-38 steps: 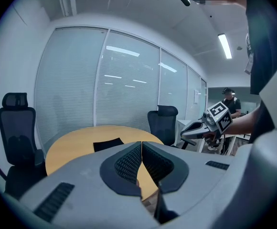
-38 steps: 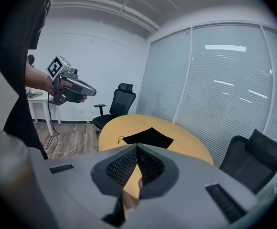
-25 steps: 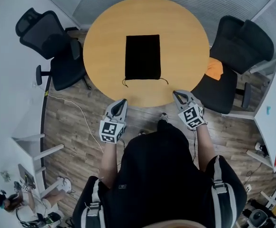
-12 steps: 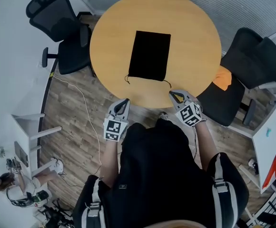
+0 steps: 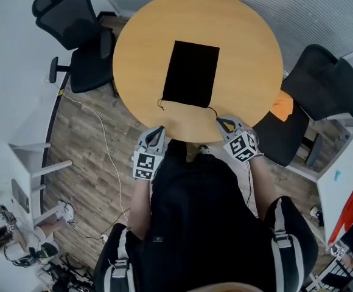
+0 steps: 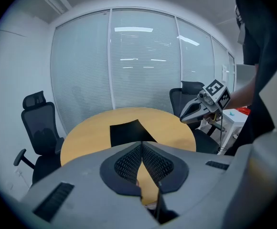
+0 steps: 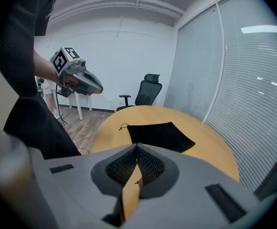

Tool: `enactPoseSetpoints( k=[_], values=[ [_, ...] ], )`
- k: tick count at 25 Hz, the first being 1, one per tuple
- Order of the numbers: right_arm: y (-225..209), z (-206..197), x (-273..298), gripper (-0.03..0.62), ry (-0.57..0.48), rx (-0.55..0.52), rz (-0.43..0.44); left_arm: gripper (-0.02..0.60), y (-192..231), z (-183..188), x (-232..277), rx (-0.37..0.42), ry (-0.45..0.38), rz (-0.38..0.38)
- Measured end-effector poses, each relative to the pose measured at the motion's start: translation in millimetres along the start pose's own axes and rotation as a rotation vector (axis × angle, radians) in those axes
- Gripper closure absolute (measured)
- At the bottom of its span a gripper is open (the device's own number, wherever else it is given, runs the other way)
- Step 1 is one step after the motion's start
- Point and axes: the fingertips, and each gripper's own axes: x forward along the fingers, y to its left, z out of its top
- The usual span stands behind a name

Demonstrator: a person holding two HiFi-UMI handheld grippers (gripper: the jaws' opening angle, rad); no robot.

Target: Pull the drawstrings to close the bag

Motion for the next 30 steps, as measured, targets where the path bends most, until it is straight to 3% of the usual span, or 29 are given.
enactPoseSetpoints(
  k=[5, 9, 13, 21, 26, 30],
  values=[
    [-4.0, -9.2, 6.9, 0.537, 0.051, 0.066, -0.063, 0.565, 16.9, -22.1, 18.9, 0.002, 0.033, -0.041],
    [-8.4, -25.5, 14.6, 0.537, 0.104, 0.157, -0.116, 0.565, 43.2, -48.8, 43.9, 0.03, 0.09, -0.005],
    [-4.2, -44.0, 25.9, 0.537, 0.155, 0.185, -0.11, 0.565, 67.4, -62.9, 66.4, -0.044, 0.096, 0.027],
    [-0.5, -55.9, 65.8, 0.537, 0.222, 0.226, -0.107, 0.561, 85.8, -100.4, 109.9, -0.069, 0.167, -0.047],
    [-7.5, -68.5, 82.8, 0.537, 0.264, 0.263, -0.128, 0.46, 93.5, -123.6, 130.1, -0.069, 0.229, -0.085],
    [-12.4, -85.6, 89.1, 0.537, 0.32, 0.293, -0.182, 0.451, 102.6, -145.3, 140.1, -0.095, 0.29, -0.087]
  ],
)
